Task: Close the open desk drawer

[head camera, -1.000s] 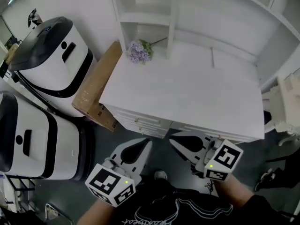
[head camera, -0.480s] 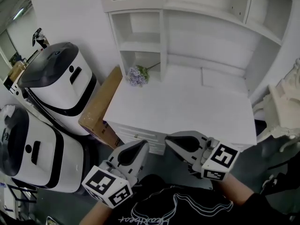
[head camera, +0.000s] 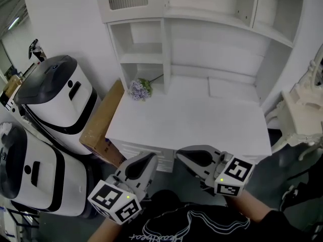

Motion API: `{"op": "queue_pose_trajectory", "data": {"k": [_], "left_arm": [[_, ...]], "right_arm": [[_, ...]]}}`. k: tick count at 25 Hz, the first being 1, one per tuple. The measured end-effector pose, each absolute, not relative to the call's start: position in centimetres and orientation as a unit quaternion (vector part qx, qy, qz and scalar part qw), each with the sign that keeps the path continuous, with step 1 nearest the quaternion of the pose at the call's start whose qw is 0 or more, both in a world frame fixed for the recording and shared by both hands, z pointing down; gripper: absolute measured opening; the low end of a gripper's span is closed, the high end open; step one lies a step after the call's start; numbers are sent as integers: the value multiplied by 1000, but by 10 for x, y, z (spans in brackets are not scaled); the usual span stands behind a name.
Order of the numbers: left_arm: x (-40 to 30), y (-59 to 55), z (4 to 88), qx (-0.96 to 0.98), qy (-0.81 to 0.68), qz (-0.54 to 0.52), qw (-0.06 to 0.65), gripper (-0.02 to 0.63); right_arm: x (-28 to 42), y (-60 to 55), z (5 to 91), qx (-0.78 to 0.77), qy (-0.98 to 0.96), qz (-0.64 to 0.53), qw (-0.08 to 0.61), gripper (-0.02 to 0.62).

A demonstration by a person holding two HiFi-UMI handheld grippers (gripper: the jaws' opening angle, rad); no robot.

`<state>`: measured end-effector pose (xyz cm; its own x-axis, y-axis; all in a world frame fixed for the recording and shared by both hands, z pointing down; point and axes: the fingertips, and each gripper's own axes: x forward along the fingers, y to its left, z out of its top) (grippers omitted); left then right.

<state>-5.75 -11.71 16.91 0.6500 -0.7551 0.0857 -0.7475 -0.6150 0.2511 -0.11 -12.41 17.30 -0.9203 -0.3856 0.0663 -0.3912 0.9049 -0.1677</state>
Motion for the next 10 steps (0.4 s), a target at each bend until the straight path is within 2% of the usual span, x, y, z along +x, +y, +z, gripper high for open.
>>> {"op": "queue_pose_trajectory", "data": {"k": [10], "left_arm": [[-49,-108,163,903,-411,-6,126,5]], "right_arm": [[6,-114,162,203,-975,90,5,6]]}}
